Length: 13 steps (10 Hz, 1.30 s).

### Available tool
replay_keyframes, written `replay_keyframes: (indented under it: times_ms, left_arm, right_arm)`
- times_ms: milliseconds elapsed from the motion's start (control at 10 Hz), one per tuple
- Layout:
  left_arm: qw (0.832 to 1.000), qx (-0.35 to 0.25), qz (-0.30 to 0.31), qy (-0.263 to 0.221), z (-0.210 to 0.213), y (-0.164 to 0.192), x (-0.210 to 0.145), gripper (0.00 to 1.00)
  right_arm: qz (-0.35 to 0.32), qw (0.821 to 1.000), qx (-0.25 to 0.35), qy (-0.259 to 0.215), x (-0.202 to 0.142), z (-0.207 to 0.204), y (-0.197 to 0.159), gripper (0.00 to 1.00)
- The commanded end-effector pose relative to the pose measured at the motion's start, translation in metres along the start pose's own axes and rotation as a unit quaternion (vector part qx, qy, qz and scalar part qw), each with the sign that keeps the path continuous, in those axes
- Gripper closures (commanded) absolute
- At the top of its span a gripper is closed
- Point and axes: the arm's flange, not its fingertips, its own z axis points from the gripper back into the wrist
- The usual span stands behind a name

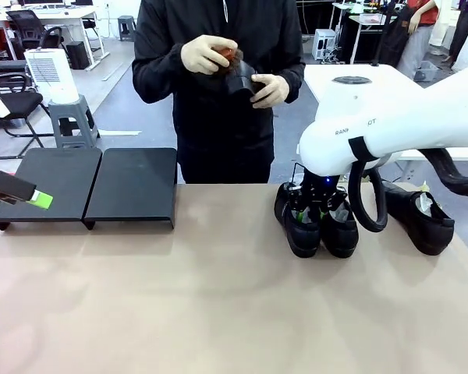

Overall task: Organize the shoes by placing them on the stand.
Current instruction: Pick up one Shoe and place it in the middle of the table.

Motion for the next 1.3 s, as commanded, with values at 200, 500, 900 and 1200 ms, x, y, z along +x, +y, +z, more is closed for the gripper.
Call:
replay_keyframes:
  times_ms: [200, 500, 900, 1200]
  left_arm:
    - [1.000, -0.008, -0.003, -0.003, 0.001, 0.001, 0.000, 0.00]
    - [1.000, -0.008, -0.003, -0.003, 0.001, 0.001, 0.000, 0.00]
    - [1.000, -0.008, -0.003, -0.003, 0.001, 0.001, 0.000, 0.00]
    - [1.000, -0.008, -0.003, -0.003, 0.001, 0.001, 0.000, 0.00]
  right_arm:
    - [0.002, 1.000, -0.031, -0.006, 0.004, -0.004, 0.004, 1.00]
    - [0.010, 0.999, -0.049, 0.001, 0.001, -0.002, 0.005, 1.00]
    - [0.032, 0.999, -0.030, -0.002, -0.012, 0.016, 0.017, 1.00]
    - [0.080, 0.996, 0.026, -0.039, -0.085, 0.071, 0.045, 1.00]
